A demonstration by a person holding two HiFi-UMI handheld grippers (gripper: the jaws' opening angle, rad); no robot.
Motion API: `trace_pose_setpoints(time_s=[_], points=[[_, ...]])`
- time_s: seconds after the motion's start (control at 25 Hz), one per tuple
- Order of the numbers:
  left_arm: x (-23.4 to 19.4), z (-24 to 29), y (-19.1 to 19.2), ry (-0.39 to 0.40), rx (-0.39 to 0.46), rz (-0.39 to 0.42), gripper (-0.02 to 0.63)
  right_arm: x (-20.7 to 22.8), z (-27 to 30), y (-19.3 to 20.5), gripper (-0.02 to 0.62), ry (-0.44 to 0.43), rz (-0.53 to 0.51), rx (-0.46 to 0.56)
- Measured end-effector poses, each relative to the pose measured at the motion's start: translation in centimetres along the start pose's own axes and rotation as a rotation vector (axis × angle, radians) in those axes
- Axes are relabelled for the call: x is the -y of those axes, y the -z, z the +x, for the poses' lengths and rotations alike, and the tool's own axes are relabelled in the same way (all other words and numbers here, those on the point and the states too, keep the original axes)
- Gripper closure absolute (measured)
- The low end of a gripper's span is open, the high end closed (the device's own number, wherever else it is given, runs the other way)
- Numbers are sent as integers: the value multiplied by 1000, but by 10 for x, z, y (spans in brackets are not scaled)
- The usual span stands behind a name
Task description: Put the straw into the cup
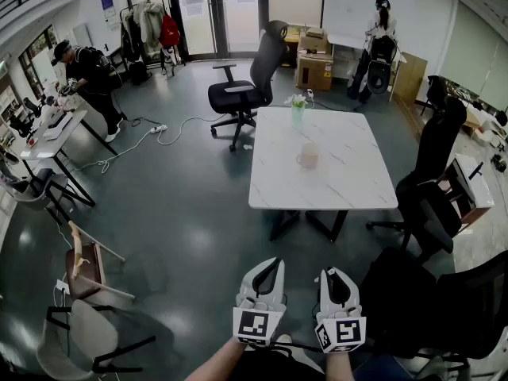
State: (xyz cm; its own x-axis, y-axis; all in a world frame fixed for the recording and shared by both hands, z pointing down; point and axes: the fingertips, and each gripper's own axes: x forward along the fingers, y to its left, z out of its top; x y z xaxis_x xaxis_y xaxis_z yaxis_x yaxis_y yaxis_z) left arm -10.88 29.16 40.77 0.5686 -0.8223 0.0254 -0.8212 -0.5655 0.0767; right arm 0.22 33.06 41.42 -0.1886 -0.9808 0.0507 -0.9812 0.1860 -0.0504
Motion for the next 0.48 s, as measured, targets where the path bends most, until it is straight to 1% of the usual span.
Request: trace_pose_setpoints(time_s=[0.08, 0.24, 0.48], points=[[3, 4, -1, 6, 12, 10, 604, 5, 1, -3, 552, 1, -6, 11], [4, 4, 2, 18, 19, 60, 604, 5, -1, -4, 552, -4, -9, 16], [13, 1, 5, 8, 10, 43, 604, 12, -8, -6, 552, 3, 26, 34]])
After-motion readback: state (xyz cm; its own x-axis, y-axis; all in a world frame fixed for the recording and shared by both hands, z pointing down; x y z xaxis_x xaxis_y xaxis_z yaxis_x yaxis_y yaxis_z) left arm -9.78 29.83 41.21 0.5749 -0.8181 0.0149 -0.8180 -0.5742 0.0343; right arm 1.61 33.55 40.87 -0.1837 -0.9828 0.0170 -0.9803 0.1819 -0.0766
